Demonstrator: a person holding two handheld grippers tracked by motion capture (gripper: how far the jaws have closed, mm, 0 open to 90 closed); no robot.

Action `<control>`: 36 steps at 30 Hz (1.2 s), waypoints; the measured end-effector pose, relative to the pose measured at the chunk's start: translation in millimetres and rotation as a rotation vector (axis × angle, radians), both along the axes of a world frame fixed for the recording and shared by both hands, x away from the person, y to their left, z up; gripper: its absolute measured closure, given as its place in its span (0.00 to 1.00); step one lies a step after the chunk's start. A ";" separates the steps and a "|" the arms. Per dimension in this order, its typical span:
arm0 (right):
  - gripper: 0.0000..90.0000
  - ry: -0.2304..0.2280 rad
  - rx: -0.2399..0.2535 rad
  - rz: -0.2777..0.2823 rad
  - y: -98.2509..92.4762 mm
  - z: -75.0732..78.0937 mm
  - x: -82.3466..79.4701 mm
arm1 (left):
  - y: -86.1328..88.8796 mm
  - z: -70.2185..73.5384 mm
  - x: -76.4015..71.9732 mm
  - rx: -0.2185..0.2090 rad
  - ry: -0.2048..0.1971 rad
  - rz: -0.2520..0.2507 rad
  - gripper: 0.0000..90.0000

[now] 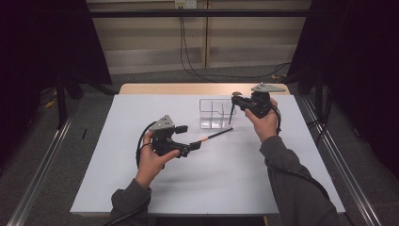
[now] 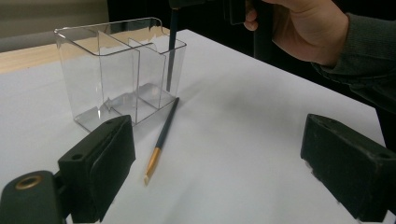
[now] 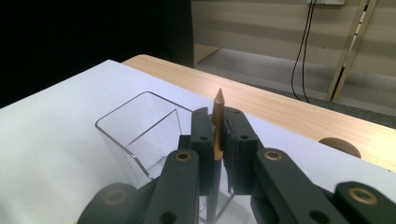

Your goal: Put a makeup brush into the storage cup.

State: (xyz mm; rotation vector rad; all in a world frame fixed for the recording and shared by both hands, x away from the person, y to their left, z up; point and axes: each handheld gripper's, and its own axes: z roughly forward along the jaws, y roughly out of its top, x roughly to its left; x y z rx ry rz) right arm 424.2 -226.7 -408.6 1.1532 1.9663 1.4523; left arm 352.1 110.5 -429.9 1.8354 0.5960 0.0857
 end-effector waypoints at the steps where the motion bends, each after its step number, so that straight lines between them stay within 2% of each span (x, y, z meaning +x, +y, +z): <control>1: 0.93 0.001 -0.001 -0.002 0.1 -0.4 0.0 | 0.1 -0.1 0.2 0.000 -0.002 -0.004 0.11; 15: 0.90 0.009 -0.001 -0.011 -2.8 -2.5 -1.1 | -0.9 -0.6 0.4 0.004 0.000 -0.007 0.11; 26: 0.63 -0.001 0.005 -0.011 -3.3 -1.8 -2.3 | -0.6 -0.2 -0.1 0.007 0.000 -0.005 0.11; 36: 0.53 -0.004 0.016 0.000 -6.0 -0.7 -4.8 | -3.4 -0.6 1.0 0.009 -0.003 -0.007 0.11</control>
